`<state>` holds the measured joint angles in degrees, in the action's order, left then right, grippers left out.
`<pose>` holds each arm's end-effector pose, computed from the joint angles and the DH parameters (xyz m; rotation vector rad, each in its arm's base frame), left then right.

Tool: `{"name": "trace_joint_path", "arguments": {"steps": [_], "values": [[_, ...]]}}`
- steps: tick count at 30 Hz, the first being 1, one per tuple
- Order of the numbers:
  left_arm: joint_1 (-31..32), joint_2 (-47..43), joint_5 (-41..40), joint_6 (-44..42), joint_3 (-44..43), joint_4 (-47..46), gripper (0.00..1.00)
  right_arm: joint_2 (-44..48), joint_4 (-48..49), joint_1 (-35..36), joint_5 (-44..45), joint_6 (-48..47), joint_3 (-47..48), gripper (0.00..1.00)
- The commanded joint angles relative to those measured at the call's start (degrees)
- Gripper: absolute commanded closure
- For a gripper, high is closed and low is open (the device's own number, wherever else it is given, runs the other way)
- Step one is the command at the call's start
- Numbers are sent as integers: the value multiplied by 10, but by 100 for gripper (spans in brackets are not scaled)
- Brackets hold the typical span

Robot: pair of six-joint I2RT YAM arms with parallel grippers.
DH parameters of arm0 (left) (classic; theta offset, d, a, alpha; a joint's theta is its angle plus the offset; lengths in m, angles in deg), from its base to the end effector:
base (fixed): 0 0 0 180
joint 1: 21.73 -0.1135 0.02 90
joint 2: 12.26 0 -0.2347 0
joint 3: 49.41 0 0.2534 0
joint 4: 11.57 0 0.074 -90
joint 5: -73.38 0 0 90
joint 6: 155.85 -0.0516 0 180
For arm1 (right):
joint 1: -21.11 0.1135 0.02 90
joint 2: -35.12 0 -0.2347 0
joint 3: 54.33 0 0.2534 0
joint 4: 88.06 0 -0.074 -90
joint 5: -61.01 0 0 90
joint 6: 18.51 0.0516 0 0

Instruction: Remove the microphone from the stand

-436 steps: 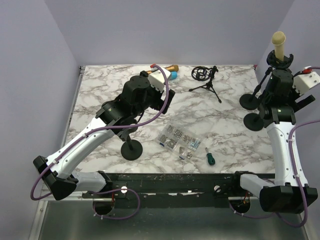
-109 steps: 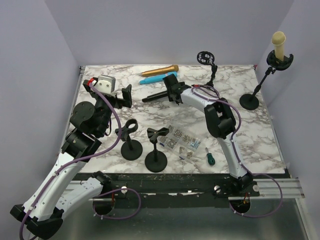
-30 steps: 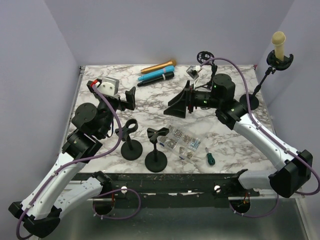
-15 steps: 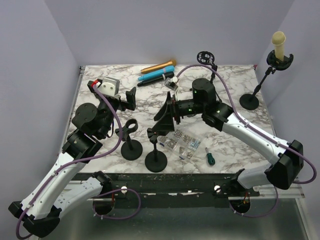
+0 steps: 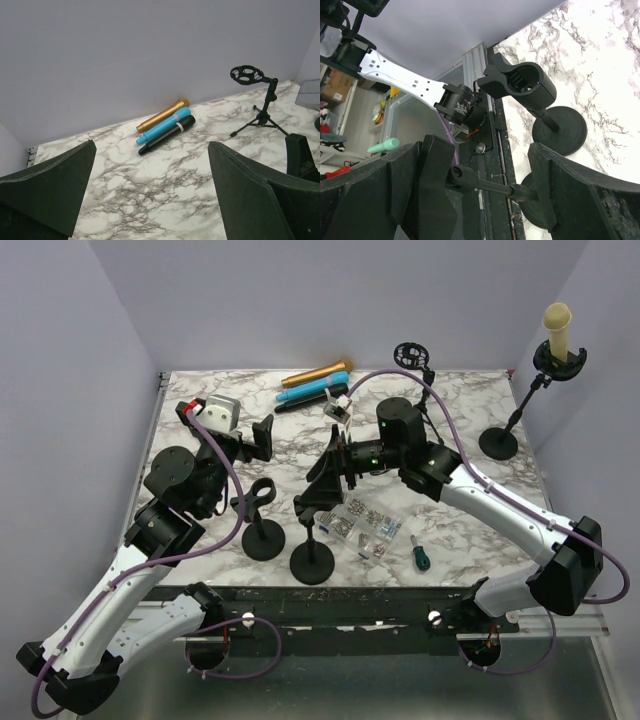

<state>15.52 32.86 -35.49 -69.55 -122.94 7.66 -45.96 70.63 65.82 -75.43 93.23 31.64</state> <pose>0.1681 -0.1069 0.4200 0.2333 1.4047 -0.2514 0.2162 0.2666 0.3360 -1.0096 1.8010 1.5111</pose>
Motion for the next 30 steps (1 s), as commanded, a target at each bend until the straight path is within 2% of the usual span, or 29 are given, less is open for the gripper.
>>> {"name": "trace_joint_path", "arguments": {"steps": [1, 14, 30], "values": [[5, -5, -3, -7, 5, -4, 1, -2, -45, 5, 29, -32, 0, 0], [8, -1, -6, -10, 7, -6, 1, 6, -104, 6, 79, -86, -57, 0], [12, 7, -7, -11, 8, -6, 1, -17, -112, 7, 119, -115, -100, 0]]}}
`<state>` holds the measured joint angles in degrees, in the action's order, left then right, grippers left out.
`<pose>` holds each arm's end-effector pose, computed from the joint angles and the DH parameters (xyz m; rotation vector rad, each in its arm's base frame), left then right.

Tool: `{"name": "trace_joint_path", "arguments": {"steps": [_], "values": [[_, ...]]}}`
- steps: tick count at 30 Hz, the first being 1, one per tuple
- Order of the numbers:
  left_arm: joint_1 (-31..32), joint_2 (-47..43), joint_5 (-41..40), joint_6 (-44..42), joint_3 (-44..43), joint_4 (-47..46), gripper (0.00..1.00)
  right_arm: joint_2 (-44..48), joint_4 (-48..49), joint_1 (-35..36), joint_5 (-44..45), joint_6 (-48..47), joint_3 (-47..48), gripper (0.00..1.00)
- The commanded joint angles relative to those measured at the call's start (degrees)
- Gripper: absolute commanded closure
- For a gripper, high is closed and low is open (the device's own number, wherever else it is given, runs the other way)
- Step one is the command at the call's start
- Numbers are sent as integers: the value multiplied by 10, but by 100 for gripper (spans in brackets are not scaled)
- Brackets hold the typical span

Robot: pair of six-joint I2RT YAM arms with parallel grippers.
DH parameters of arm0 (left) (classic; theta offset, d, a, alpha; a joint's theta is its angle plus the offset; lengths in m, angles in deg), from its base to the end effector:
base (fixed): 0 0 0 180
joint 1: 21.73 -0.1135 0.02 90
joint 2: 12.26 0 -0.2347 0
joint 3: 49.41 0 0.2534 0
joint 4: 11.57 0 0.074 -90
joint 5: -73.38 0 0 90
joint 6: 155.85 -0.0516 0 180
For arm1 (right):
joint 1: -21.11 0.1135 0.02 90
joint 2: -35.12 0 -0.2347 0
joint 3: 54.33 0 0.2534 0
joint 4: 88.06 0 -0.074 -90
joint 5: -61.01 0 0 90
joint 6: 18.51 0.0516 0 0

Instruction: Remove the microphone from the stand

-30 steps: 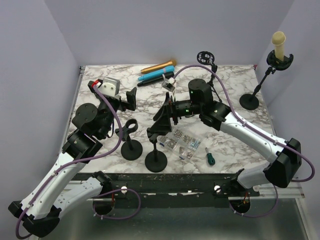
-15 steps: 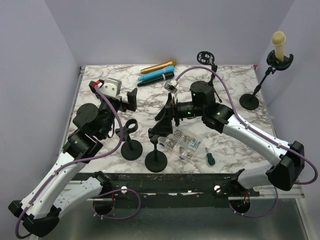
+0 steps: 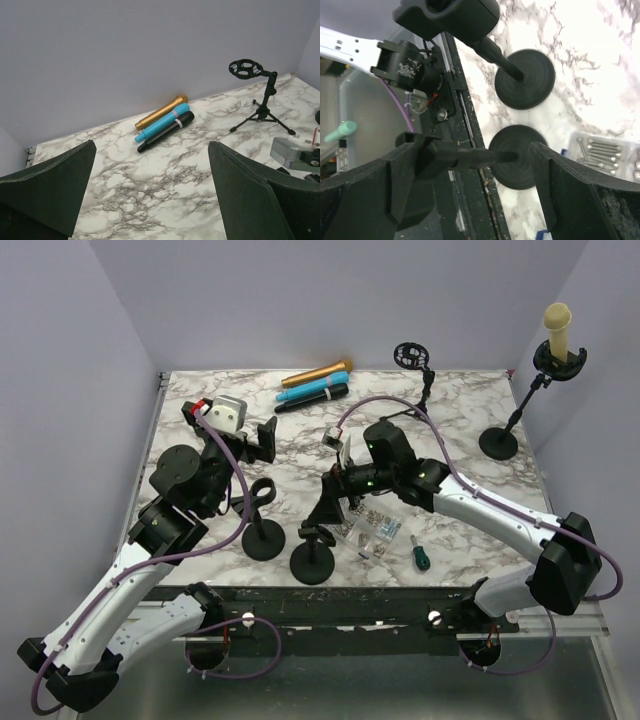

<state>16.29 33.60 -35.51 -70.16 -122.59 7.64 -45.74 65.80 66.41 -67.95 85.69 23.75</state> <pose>0.1704 -0.1120 0.4156 0.2580 1.4183 -0.2477 0.2131 0.2614 0.2777 -1.0248 1.9822 1.3104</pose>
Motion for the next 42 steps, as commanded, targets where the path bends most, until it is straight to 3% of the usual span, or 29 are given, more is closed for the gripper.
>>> {"name": "trace_joint_path", "arguments": {"steps": [1, 12, 23, 27, 35, 42], "values": [[4, 0, -7, -5, 4, -6, 1, -20, -64, 1, 46, -39, -21, 0], [6, -2, -7, -5, 4, -6, 1, -12, -67, 2, 72, -38, 37, 0], [16, -2, -16, -11, 2, -4, 2, 10, -136, 2, 194, -58, 198, 0], [18, -4, -17, -15, 1, -2, 1, 39, -121, 2, 276, -50, 198, 0], [27, -15, -26, -18, 5, -7, 2, 152, -6, 1, 689, 7, 35, 0], [39, -16, -27, -18, 7, -10, 2, 174, 139, -9, 1085, -61, -129, 0]]}}
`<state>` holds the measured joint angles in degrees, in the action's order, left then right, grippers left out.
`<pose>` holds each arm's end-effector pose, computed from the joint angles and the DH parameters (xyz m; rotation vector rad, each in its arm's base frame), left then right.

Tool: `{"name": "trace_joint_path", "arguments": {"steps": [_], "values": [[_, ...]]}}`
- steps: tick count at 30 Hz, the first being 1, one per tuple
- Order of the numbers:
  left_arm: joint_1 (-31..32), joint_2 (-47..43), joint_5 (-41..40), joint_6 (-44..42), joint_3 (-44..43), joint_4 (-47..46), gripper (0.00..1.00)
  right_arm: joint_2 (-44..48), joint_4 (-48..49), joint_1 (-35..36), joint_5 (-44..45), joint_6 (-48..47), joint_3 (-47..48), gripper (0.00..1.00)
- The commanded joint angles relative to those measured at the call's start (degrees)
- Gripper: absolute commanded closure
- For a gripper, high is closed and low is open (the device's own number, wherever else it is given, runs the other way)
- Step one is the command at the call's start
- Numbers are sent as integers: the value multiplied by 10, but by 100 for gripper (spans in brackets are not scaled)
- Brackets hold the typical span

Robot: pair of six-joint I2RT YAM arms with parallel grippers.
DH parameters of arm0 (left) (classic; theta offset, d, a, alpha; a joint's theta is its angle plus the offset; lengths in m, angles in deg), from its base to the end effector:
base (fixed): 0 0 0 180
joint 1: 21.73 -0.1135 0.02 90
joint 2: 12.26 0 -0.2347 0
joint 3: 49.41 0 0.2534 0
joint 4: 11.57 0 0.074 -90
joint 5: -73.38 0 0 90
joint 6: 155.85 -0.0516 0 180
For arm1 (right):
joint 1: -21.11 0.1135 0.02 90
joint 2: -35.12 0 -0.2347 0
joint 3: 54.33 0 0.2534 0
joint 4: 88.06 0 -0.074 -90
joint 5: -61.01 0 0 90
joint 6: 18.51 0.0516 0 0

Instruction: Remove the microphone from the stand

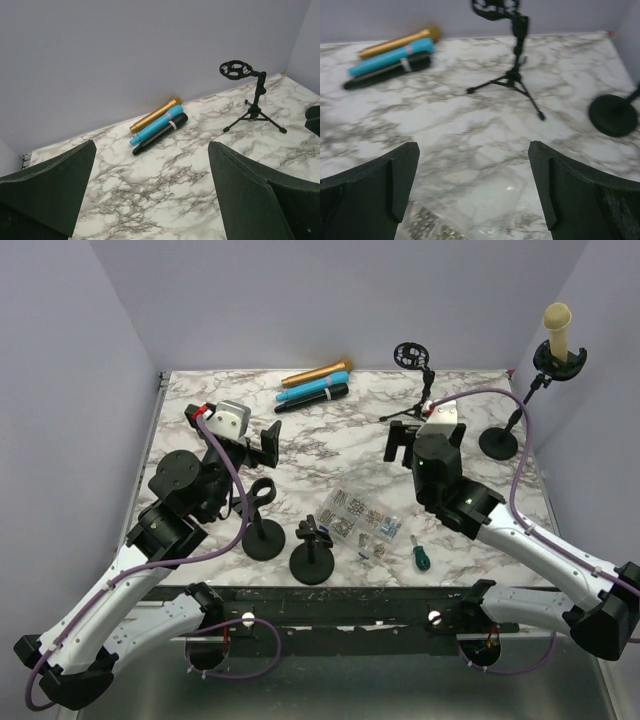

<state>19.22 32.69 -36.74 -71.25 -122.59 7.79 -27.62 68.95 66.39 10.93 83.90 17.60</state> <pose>0.1613 -0.1165 0.4181 0.2844 1.4021 -0.2629 0.2156 0.1706 0.3355 -0.0165 1.7558 0.1016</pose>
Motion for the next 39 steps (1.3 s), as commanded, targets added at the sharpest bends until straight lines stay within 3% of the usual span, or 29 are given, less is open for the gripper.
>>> {"name": "trace_joint_path", "arguments": {"steps": [1, 6, 16, 22, 30, 39], "values": [[11, -6, -19, -7, 8, -13, 1, -13, 131, -15, 323, -61, -81, 0], [15, -1, -10, -4, 6, -8, 2, -33, 138, -43, 389, -27, -74, 0], [17, 0, -7, -2, 7, -10, 1, -132, 175, -159, 344, -118, 30, 0], [19, 2, -1, 4, 8, -11, 1, -173, 248, -258, 280, -217, 53, 0], [26, 5, 3, 8, 10, -12, 2, -251, 486, -311, 221, -440, 89, 0], [31, 5, 1, 5, 10, -15, 1, -337, 557, -361, 165, -531, 194, 0]]}}
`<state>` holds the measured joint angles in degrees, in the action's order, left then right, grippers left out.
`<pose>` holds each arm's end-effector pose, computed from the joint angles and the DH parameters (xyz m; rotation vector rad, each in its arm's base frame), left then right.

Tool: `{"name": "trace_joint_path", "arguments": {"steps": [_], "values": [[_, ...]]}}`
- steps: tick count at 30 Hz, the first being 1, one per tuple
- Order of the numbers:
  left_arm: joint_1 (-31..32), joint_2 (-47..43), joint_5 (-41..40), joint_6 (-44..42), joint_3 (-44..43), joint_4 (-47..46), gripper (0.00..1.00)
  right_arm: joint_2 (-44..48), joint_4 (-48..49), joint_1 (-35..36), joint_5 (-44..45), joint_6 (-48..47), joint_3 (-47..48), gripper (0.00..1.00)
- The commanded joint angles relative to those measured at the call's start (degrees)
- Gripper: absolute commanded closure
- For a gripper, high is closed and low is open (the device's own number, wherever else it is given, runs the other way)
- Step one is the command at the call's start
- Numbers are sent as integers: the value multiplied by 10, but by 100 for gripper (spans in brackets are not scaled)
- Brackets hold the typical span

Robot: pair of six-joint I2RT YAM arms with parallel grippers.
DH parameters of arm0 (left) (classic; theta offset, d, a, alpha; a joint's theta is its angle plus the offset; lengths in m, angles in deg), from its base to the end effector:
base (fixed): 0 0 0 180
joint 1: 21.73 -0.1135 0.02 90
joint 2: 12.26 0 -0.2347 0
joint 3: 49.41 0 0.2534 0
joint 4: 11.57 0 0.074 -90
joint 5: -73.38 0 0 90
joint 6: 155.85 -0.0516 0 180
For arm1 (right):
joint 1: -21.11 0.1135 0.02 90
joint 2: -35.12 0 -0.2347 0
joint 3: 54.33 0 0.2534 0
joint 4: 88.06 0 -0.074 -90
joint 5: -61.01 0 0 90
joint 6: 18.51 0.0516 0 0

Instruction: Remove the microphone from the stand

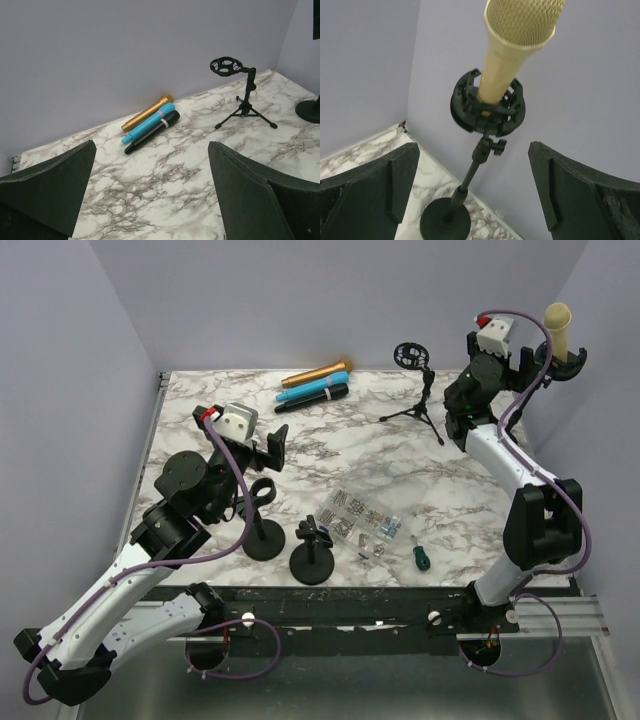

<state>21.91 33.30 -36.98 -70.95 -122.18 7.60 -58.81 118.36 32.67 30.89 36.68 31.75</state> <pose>0.1587 -0.1266 0.4141 0.3177 1.4107 -0.2980 0.3830 0.0328 0.3449 0.3969 1.4300 -0.9780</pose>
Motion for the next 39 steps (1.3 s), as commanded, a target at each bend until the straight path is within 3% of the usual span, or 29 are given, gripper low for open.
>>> {"name": "trace_joint_path", "arguments": {"steps": [1, 20, 39], "values": [[4, -1, 3, 1, 6, -13, 1, -33, 58, -30, -33, -60, 65, 0], [4, 17, 1, -5, 9, -18, 1, -130, 8, -71, -81, -52, 229, 0], [4, 19, 6, -4, 9, -18, 2, -152, 79, -87, -87, -71, 250, 0]]}}
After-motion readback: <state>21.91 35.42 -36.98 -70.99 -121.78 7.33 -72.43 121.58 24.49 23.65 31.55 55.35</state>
